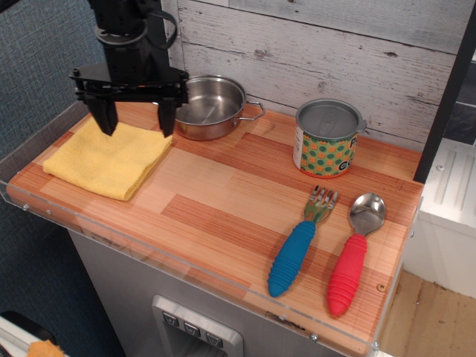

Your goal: Move towel to the left of the blue fork

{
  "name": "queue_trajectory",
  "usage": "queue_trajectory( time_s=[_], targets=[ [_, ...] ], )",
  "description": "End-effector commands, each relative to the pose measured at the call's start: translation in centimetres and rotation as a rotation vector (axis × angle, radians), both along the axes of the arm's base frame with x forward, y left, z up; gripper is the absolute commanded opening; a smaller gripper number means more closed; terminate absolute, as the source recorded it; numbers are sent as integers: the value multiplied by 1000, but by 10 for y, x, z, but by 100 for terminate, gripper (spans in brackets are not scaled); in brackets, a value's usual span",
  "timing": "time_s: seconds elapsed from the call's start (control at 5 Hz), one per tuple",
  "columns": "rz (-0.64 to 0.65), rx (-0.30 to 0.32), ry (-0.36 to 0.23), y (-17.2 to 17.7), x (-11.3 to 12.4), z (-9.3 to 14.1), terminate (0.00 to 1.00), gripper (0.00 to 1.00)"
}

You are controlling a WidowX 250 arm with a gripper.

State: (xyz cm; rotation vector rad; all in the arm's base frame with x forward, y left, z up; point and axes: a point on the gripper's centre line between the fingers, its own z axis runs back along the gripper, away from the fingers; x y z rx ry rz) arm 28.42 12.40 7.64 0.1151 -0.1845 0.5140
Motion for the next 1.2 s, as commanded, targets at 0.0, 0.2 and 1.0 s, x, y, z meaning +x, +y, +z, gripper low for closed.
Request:
queue_trajectory(
  time_s=[0.0, 0.2, 1.0],
  targets=[
    [60, 3, -17, 50, 14, -14, 0, 0],
    [66, 22, 2, 61, 15, -21, 0, 0],
    [30, -2, -9, 55, 8, -47, 0, 0]
  ],
)
